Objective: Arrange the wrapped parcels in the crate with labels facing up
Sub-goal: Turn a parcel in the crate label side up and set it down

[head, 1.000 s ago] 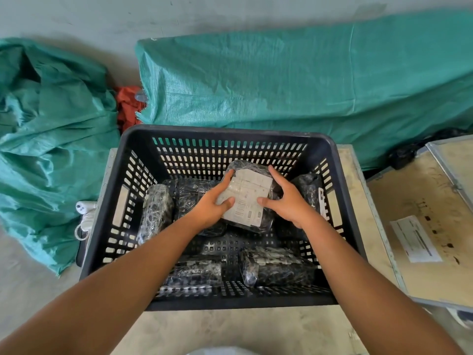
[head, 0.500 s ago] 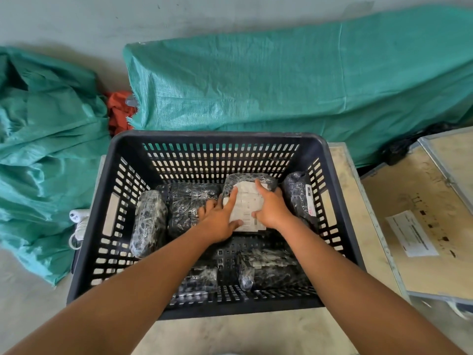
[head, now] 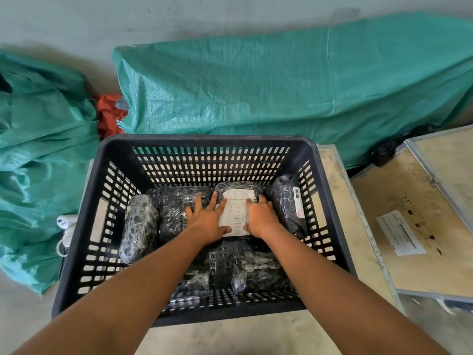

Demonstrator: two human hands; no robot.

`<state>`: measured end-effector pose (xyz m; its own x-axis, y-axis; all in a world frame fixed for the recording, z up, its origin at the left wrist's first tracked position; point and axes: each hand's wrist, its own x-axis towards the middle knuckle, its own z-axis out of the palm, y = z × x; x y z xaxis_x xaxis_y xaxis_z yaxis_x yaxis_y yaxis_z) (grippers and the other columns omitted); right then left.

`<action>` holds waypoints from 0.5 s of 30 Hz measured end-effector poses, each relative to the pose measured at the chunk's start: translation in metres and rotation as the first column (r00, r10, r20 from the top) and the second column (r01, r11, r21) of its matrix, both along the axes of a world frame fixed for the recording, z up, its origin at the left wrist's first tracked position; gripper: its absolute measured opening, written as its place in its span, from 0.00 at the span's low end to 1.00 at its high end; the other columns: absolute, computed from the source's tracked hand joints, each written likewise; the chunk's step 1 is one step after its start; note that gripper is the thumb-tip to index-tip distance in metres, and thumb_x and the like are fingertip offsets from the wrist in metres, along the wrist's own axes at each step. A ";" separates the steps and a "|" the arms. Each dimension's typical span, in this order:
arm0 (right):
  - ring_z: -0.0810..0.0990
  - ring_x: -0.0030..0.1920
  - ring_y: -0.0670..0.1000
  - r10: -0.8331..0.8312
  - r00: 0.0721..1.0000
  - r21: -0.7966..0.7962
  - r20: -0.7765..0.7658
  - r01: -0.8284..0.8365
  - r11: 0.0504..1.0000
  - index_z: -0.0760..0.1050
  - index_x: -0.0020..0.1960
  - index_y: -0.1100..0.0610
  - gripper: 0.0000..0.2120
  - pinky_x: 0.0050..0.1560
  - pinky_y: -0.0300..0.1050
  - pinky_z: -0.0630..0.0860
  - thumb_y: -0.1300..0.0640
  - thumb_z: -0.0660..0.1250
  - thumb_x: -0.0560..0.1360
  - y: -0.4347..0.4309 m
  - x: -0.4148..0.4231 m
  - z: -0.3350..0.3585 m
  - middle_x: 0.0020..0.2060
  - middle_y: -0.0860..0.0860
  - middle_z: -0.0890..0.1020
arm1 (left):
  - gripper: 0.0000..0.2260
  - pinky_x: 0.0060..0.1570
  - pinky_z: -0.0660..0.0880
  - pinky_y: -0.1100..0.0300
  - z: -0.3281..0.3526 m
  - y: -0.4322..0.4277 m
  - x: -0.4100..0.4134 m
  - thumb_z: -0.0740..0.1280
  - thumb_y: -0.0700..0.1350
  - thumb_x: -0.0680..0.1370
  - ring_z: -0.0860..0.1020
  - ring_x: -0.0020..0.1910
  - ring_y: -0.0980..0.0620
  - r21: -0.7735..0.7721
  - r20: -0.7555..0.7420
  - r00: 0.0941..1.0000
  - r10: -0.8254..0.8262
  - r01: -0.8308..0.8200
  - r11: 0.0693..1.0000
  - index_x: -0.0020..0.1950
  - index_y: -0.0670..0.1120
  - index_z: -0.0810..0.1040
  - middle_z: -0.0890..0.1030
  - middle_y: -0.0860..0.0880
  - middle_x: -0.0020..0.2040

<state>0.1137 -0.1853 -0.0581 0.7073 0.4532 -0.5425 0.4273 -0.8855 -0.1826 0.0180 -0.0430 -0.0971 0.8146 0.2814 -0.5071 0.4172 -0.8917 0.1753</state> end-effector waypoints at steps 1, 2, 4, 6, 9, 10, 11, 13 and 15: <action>0.59 0.76 0.65 -0.012 1.000 0.012 -0.005 0.012 1.000 0.60 0.80 0.55 0.39 0.74 0.56 0.64 0.55 0.76 0.74 0.000 0.000 0.001 0.79 0.61 0.54 | 0.45 0.72 0.47 0.31 0.001 0.001 0.000 0.64 0.69 0.73 0.37 0.79 0.37 0.000 -0.001 1.000 0.000 0.000 1.000 0.82 0.60 0.43 0.40 0.53 0.83; 0.60 0.76 0.65 -0.025 1.000 0.035 -0.017 0.025 0.999 0.60 0.79 0.55 0.39 0.74 0.56 0.64 0.55 0.76 0.74 0.000 0.000 0.004 0.79 0.61 0.55 | 0.45 0.71 0.48 0.31 0.002 0.001 0.001 0.64 0.69 0.73 0.38 0.79 0.37 -0.001 -0.003 1.000 0.000 0.000 1.000 0.82 0.60 0.43 0.41 0.53 0.83; 0.62 0.76 0.63 -0.047 0.998 0.139 -0.047 0.053 0.989 0.62 0.79 0.56 0.37 0.75 0.54 0.64 0.53 0.75 0.75 -0.001 0.001 0.016 0.78 0.61 0.59 | 0.45 0.71 0.49 0.31 0.004 0.001 0.002 0.65 0.68 0.73 0.39 0.79 0.36 -0.005 -0.009 1.000 0.003 -0.003 1.000 0.82 0.59 0.43 0.41 0.53 0.83; 0.67 0.75 0.59 -0.053 0.997 0.298 -0.058 0.068 0.952 0.68 0.76 0.59 0.32 0.75 0.52 0.64 0.53 0.74 0.76 -0.004 0.004 0.037 0.76 0.59 0.67 | 0.45 0.70 0.50 0.30 0.006 -0.002 0.003 0.66 0.66 0.74 0.39 0.79 0.36 -0.004 -0.001 1.000 -0.005 0.005 1.000 0.82 0.57 0.43 0.39 0.52 0.82; 0.79 0.64 0.51 -0.070 0.997 0.546 0.025 0.045 0.837 0.78 0.68 0.56 0.21 0.68 0.50 0.74 0.56 0.74 0.76 -0.018 0.008 0.077 0.65 0.52 0.81 | 0.44 0.71 0.50 0.30 0.007 -0.005 0.002 0.66 0.62 0.77 0.39 0.80 0.40 0.020 0.035 0.995 -0.091 0.091 0.996 0.82 0.53 0.40 0.37 0.51 0.82; 0.80 0.62 0.50 -0.088 0.991 0.599 0.097 0.013 0.801 0.80 0.66 0.55 0.19 0.67 0.49 0.76 0.57 0.75 0.76 -0.027 0.009 0.088 0.62 0.51 0.82 | 0.43 0.72 0.49 0.30 0.007 -0.005 0.002 0.64 0.62 0.78 0.39 0.80 0.41 0.028 0.042 0.991 -0.125 0.123 0.992 0.82 0.53 0.41 0.37 0.51 0.82; 0.80 0.61 0.50 -0.111 0.976 0.623 0.187 -0.030 0.782 0.81 0.64 0.54 0.17 0.67 0.48 0.75 0.57 0.75 0.76 -0.036 0.010 0.097 0.61 0.50 0.83 | 0.42 0.73 0.48 0.31 0.007 -0.004 0.001 0.63 0.62 0.79 0.40 0.80 0.41 0.034 0.039 0.988 -0.148 0.147 0.989 0.82 0.53 0.41 0.38 0.51 0.82; 0.76 0.65 0.54 -0.147 0.933 0.576 0.329 -0.075 0.814 0.81 0.65 0.54 0.18 0.67 0.45 0.69 0.57 0.75 0.75 -0.058 0.011 0.107 0.63 0.52 0.81 | 0.41 0.73 0.46 0.32 0.008 -0.003 0.001 0.61 0.63 0.79 0.41 0.80 0.41 0.038 0.019 0.985 -0.174 0.173 0.984 0.83 0.53 0.41 0.39 0.51 0.82; 0.67 0.73 0.59 -0.125 0.938 0.422 0.322 -0.024 0.906 0.74 0.73 0.54 0.26 0.70 0.49 0.65 0.55 0.74 0.76 -0.074 0.009 0.107 0.71 0.56 0.73 | 0.40 0.73 0.47 0.31 0.011 -0.003 0.003 0.61 0.63 0.79 0.42 0.80 0.40 0.033 -0.006 0.982 -0.187 0.187 0.982 0.83 0.52 0.42 0.40 0.50 0.82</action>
<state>0.1228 -0.2596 0.0487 0.8397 0.5415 -0.0405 0.4854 -0.7820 -0.3909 0.0208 -0.0463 -0.0857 0.8532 0.1408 -0.5022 0.2425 -0.9595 0.1431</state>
